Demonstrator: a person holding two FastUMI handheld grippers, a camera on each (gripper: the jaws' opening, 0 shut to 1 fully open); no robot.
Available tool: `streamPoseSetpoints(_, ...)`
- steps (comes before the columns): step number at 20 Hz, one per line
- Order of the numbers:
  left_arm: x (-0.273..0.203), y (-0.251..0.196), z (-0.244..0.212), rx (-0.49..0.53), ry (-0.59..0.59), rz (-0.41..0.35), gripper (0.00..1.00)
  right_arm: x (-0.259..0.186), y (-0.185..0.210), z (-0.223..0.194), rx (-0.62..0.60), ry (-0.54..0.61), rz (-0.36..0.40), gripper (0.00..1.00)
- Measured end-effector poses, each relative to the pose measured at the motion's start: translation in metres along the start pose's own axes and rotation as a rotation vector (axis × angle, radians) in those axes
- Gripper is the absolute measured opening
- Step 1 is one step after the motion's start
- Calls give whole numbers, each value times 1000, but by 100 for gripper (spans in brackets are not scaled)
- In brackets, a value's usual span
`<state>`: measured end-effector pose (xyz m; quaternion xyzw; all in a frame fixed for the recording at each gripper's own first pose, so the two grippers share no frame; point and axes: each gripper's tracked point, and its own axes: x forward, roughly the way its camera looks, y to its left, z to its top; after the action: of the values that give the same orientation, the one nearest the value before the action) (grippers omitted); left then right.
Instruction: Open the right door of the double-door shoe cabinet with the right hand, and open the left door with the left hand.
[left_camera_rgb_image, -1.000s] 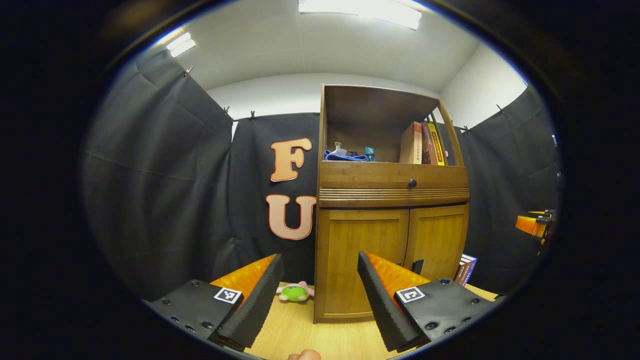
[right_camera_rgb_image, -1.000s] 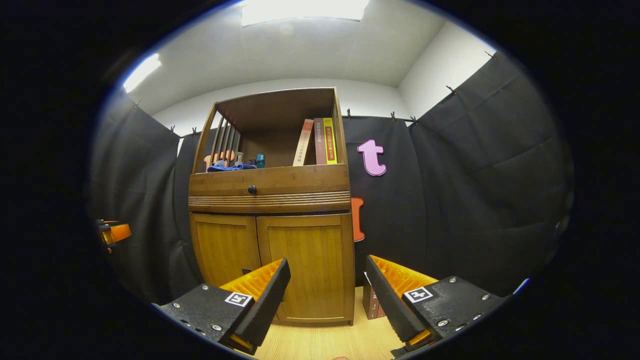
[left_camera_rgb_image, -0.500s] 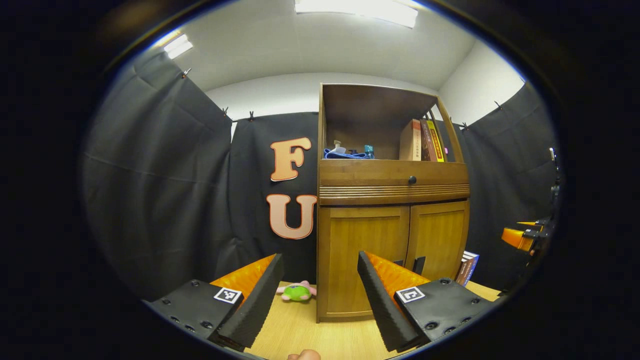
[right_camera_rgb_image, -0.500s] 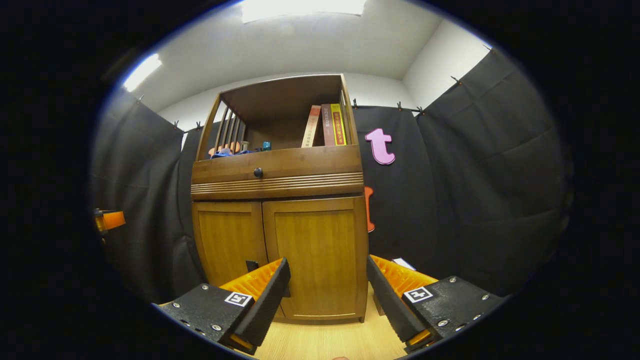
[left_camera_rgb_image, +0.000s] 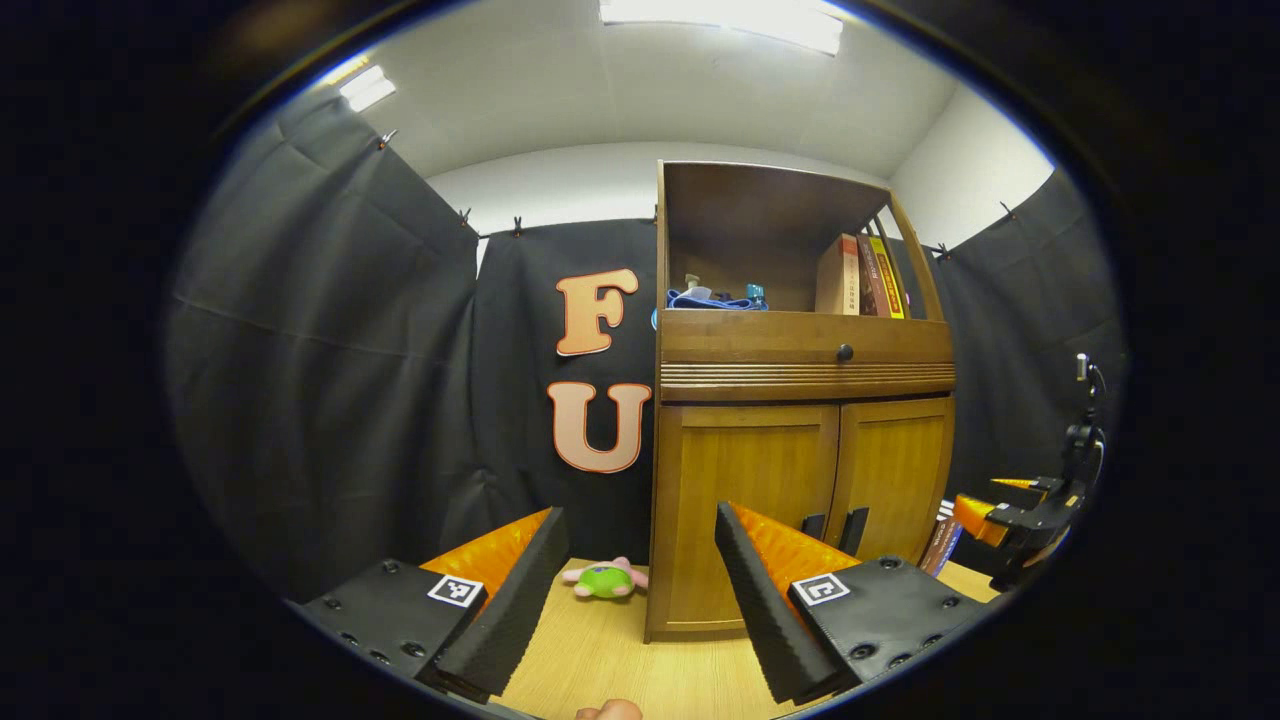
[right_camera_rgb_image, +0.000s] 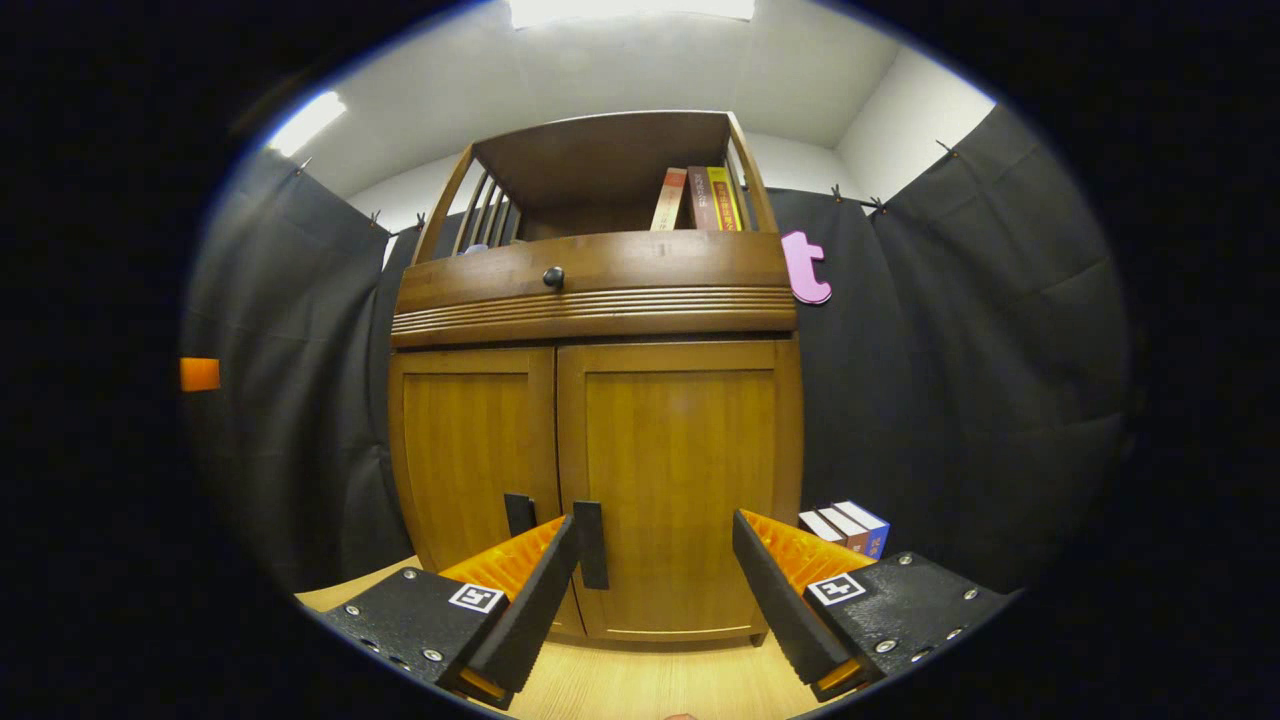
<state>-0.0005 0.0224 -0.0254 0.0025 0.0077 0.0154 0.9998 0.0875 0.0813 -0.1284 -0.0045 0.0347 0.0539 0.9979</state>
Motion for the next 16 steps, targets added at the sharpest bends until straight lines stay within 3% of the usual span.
streamPoseSetpoints(8, 2, 15, -12, -41, -18, 6, 99, 65, 36, -66, 9, 47, 36, 94)
streamPoseSetpoints(9, 2, 15, -13, -47, -21, 1, 94, 75, 40, -73, 16, 51, 43, 94)
streamPoseSetpoints(13, 1, 20, -18, -47, -32, -9, 94, 107, 48, -104, -10, 90, 39, 95)
streamPoseSetpoints(16, 0, 22, -14, -43, -57, -8, 96, 126, 55, -117, 1, 107, 40, 90)
